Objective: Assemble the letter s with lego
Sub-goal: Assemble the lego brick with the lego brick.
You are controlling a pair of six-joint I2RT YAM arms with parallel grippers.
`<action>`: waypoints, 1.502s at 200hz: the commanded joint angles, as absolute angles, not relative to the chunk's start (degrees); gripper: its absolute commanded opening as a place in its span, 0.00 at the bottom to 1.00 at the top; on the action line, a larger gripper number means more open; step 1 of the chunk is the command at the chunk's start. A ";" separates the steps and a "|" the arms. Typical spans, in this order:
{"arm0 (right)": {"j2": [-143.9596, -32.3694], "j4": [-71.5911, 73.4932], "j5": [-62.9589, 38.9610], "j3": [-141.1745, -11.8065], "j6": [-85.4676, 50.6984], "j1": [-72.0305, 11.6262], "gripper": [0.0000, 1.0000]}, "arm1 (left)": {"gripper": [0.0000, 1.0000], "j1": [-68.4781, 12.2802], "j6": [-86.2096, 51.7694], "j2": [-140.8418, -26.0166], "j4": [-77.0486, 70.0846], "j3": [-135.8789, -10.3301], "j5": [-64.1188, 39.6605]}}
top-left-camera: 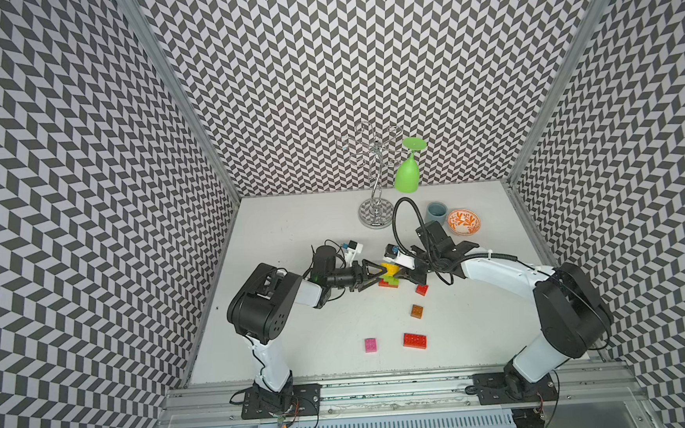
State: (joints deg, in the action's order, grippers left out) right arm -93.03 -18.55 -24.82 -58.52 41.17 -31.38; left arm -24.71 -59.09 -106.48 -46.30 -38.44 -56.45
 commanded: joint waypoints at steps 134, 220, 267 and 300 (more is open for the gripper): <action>-95.10 -21.70 -23.58 -62.40 43.92 -32.08 0.18 | 0.69 -24.04 -60.55 -107.98 -49.22 -38.83 -57.65; -94.75 -22.23 -21.06 -62.23 44.65 -33.00 0.18 | 0.69 -23.66 -60.83 -108.99 -47.90 -39.37 -57.26; -94.75 -22.45 -20.13 -62.40 44.52 -33.11 0.17 | 0.67 -23.58 -60.89 -109.42 -47.72 -39.85 -57.28; -94.66 -22.71 -19.65 -62.90 44.47 -33.22 0.17 | 0.66 -23.66 -60.91 -109.69 -47.66 -40.11 -57.22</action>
State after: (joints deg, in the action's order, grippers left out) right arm -94.48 -21.87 -21.17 -61.45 43.64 -32.71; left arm -23.94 -61.23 -108.75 -47.51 -38.70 -56.93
